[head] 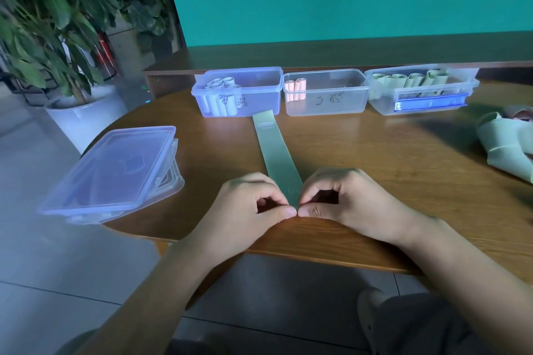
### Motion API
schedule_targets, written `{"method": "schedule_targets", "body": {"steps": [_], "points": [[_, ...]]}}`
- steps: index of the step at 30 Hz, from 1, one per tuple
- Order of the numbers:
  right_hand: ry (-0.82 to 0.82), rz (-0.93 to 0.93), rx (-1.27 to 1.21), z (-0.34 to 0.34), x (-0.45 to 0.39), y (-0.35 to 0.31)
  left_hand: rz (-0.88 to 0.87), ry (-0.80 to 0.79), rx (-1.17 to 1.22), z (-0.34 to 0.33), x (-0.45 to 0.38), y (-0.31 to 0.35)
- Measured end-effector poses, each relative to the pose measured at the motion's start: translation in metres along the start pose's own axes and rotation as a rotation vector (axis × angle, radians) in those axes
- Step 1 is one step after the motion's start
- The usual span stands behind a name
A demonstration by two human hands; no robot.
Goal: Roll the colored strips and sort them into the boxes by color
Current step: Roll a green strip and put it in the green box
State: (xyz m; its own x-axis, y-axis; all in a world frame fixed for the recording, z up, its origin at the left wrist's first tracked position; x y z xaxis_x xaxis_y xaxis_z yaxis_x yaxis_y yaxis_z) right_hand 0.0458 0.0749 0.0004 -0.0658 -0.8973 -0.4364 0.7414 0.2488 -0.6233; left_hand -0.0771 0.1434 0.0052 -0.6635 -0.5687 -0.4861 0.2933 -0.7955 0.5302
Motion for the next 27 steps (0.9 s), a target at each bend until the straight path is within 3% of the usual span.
{"method": "schedule_targets", "body": {"steps": [6, 15, 22, 27], "points": [[0.008, -0.021, 0.033, -0.003, -0.002, 0.004, 0.032, 0.057, -0.011, 0.005, -0.002, -0.006], [0.043, -0.231, 0.022, -0.001, -0.007, 0.021, 0.125, 0.066, -0.019, 0.004, -0.006, -0.014], [0.046, -0.182, -0.003, -0.005, -0.008, 0.014, -0.062, -0.012, -0.014, -0.003, -0.006, 0.005], [0.071, -0.111, 0.035, -0.004, -0.008, 0.01, -0.007, -0.033, -0.014, -0.002, -0.005, 0.001]]}}
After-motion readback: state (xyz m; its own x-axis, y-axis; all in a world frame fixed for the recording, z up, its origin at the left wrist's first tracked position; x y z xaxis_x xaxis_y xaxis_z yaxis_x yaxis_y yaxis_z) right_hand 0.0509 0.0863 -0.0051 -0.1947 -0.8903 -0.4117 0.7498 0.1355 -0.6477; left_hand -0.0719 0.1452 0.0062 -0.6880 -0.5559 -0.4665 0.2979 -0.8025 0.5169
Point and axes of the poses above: each hand's wrist, its own x-axis away from the middle knuckle, its own z-axis out of the back of the hand, y = z × x, the point moved 10 cm from there along -x, towards the middle knuckle, and after that the axes turned 10 degrees about y, right-handed, at the moved point
